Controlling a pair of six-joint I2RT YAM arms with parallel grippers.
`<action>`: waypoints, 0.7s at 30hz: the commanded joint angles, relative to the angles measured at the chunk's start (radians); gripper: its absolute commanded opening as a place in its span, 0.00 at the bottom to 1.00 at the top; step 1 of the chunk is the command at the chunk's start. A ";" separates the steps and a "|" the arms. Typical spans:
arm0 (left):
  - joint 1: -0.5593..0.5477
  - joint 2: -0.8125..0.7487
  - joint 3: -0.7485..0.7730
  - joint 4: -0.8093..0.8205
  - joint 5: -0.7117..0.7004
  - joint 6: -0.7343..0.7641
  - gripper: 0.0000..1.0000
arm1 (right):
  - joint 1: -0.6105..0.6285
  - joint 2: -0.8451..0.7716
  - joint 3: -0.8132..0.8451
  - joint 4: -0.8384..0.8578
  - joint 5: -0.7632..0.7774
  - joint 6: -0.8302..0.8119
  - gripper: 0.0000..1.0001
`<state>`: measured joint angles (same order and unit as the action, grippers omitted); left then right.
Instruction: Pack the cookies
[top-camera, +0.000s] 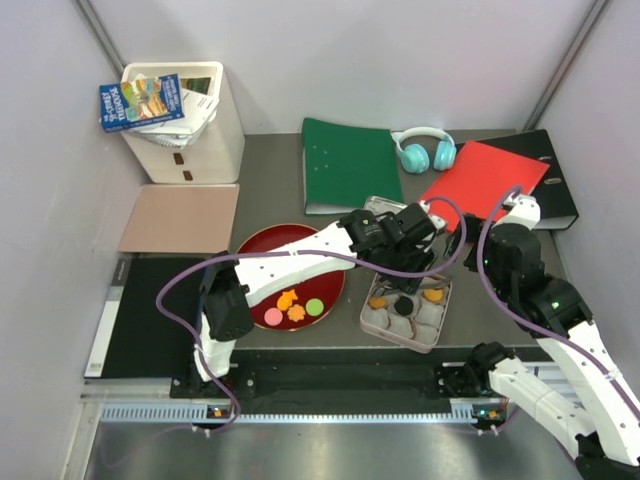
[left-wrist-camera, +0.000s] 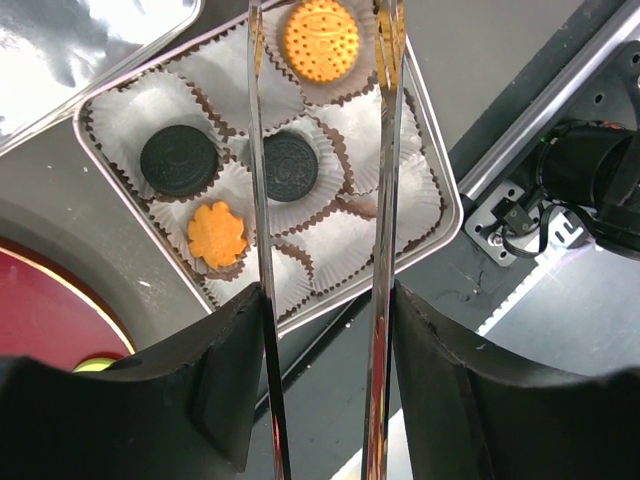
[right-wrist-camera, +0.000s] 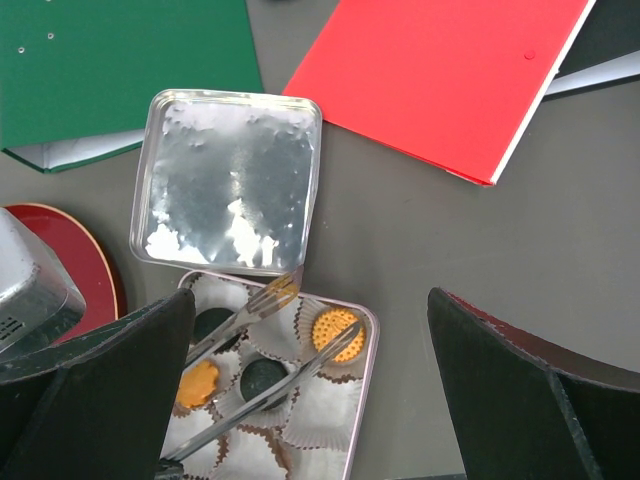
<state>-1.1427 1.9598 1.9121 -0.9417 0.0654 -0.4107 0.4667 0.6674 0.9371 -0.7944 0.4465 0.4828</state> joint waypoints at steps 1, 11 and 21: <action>-0.002 -0.030 0.016 0.047 -0.030 0.009 0.56 | -0.010 -0.002 0.020 0.015 -0.006 0.004 0.99; 0.026 -0.265 -0.241 0.003 -0.355 -0.176 0.34 | -0.010 0.001 0.017 0.041 -0.012 0.004 0.99; 0.276 -0.668 -0.530 -0.161 -0.608 -0.379 0.30 | 0.003 0.023 -0.014 0.089 -0.057 0.014 0.99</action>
<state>-0.9733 1.4490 1.4281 -1.0084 -0.3790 -0.6899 0.4664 0.6827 0.9348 -0.7601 0.4099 0.4847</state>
